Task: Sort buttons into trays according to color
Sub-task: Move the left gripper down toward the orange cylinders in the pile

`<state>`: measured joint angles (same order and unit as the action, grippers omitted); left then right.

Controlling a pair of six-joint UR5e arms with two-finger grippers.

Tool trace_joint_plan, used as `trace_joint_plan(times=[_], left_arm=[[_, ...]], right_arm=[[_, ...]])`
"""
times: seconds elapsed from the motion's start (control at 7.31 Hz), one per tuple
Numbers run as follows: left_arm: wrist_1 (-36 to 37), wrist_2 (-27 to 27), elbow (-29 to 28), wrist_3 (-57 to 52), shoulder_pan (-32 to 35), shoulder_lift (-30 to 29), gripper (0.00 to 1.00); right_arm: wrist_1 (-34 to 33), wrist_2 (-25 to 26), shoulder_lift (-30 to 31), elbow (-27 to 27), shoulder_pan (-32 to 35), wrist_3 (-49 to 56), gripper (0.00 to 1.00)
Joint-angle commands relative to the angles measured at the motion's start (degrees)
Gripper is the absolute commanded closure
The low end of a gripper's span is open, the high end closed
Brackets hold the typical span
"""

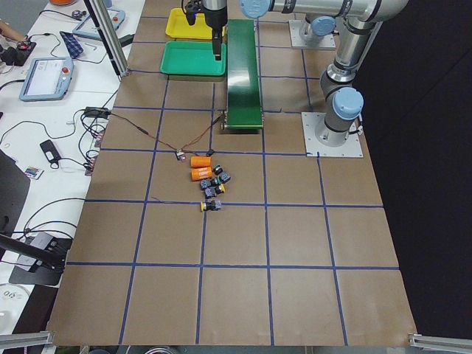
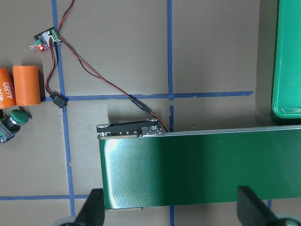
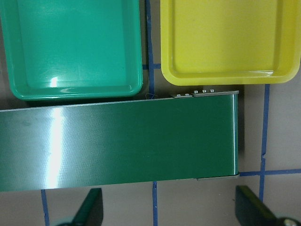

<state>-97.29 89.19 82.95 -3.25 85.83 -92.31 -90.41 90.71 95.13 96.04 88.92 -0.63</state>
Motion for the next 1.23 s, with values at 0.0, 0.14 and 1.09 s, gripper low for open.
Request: trace_joint_plan(times=[0.0,0.14,1.09], left_arm=[[-0.45,0.02,0.20,0.35,0.56,-0.59,0.00],[4.95,0.10,0.81,-0.87,-0.39,-1.20,0.00],[34.41,2.21,14.74,-29.78,-22.71,-21.21,0.00]], right_arm=[[-0.03,0.08,0.05,-0.06,-0.32,-0.07,0.00],[0.06,0.09,-0.12,0.02,-0.41,-0.16,0.00],[-1.26,-0.09,-0.21,3.62,-0.32,-0.33,0.00]])
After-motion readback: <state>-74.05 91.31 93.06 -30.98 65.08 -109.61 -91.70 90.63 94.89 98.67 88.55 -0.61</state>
